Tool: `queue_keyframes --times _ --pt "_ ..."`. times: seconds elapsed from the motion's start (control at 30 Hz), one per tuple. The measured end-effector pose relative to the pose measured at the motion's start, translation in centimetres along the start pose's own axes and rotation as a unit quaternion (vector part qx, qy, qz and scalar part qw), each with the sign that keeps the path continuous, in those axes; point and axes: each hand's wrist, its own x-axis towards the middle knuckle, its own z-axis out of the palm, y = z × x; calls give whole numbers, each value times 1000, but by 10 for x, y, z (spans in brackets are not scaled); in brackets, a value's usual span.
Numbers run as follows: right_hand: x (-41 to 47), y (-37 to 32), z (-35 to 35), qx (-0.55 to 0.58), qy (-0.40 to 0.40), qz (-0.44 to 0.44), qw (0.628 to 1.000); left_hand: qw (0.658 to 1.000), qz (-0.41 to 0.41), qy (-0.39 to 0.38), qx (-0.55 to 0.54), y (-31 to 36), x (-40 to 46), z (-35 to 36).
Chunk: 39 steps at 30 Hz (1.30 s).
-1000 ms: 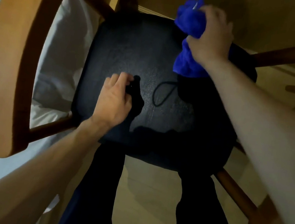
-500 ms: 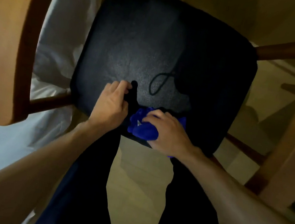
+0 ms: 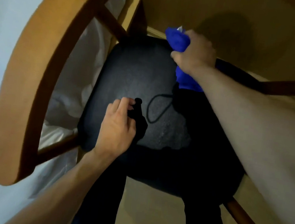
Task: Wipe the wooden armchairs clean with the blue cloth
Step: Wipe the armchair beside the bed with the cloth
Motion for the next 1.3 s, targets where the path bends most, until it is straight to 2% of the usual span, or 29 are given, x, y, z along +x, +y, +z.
queue_keyframes --times 0.07,0.13,0.2,0.3,0.37,0.4,0.47,0.53,0.6,0.63,0.7,0.77,0.8,0.87,0.93,0.97,1.03,1.1,1.13,1.23,1.27,1.3 --pt "-14 -4 4 9 -9 -48 999 1000 -5 3 2 -5 13 -8" --pt "-39 -1 2 19 -56 -122 991 1000 -11 -5 10 -10 21 -15" --pt "-78 5 8 11 -147 -192 970 1000 -15 -16 18 -15 25 -21" --pt "-137 17 15 30 -288 -277 916 1000 -17 -23 11 -20 30 -29" --pt "-140 24 8 36 -359 -287 887 999 -18 -27 2 -22 32 -32" --pt "-129 24 1 43 -370 -280 885 999 -23 -31 0 -23 33 -32" --pt "-94 17 -12 85 -310 -236 917 999 -33 -40 -5 -27 33 -33" --pt "-47 5 -27 136 -168 -148 965 999 -38 -31 -11 -32 33 -32" --pt "-3 -10 -34 174 -55 -43 982 999 -43 -19 -14 -35 33 -31" --pt "12 -20 -30 182 -38 -2 983 999 -49 -17 -16 -36 33 -30" --pt "24 -44 -4 112 -55 16 992 998 -60 -17 -22 -38 32 -30" --pt "9 -66 21 -19 -50 -38 998 998 -62 -16 -22 -41 31 -33" --pt "-4 -70 28 -38 -50 -73 995 998 -64 -15 -22 -43 31 -35" --pt "-34 -64 29 -24 -99 -141 985 997 -67 -22 -26 -46 31 -40" --pt "-67 -45 24 -39 -196 -221 955 996 -73 -40 -27 -50 30 -44" --pt "-80 -35 20 -32 -248 -234 940 996 -76 -45 -24 -53 30 -45" --pt "-89 -23 10 30 -331 -199 922 996 -83 -39 -20 -59 29 -44" --pt "-73 -24 -4 133 -334 -124 925 995 -87 -26 -27 -64 30 -43" --pt "-58 -29 -10 178 -289 -86 937 996 -87 -18 -32 -66 31 -42" --pt "-4 -57 -13 212 -50 12 976 995 -88 6 -43 -68 35 -41" --pt "12 -69 -9 189 3 33 981 995 -89 11 -44 -68 36 -40" --pt "24 -81 -1 166 16 50 985 995 -89 14 -45 -69 36 -40"
